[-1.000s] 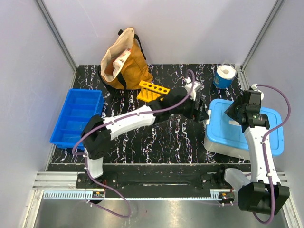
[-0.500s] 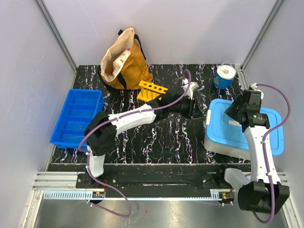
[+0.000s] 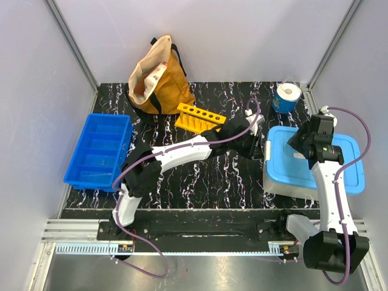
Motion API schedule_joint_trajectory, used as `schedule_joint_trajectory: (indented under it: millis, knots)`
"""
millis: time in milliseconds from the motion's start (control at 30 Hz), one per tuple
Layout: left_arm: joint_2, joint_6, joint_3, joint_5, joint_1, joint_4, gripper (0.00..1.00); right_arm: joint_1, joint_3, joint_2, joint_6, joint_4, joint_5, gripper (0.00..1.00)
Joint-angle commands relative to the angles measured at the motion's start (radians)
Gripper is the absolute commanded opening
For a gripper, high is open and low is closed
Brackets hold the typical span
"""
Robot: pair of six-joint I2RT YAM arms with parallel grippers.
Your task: Organize the chemistry lab equipment
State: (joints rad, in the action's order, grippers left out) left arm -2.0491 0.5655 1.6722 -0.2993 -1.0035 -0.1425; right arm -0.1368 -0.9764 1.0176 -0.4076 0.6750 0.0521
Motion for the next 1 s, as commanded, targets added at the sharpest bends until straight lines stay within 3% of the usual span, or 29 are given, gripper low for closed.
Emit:
schedule_joint_trajectory:
  millis: [0, 100, 333, 700, 967]
  knots:
    - [-0.002, -0.015, 0.09, 0.008, -0.041, 0.029, 0.33, 0.013, 0.065, 0.035, -0.019, 0.074, -0.101, 0.36]
    - [0.019, -0.009, 0.071, 0.022, -0.031, 0.021, 0.45, 0.013, 0.065, 0.03, -0.013, 0.075, -0.1, 0.36]
    - [0.156, 0.105, -0.146, -0.029, 0.045, 0.225, 0.69, 0.013, 0.053, 0.022, -0.013, 0.08, -0.092, 0.36]
    - [0.129, 0.206, -0.16, -0.155, 0.043, 0.388, 0.81, 0.013, 0.048, 0.024, -0.014, 0.078, -0.094, 0.37]
    - [0.055, 0.203, -0.098, -0.156, 0.008, 0.351, 0.83, 0.013, 0.035, 0.024, -0.016, 0.081, -0.098, 0.37]
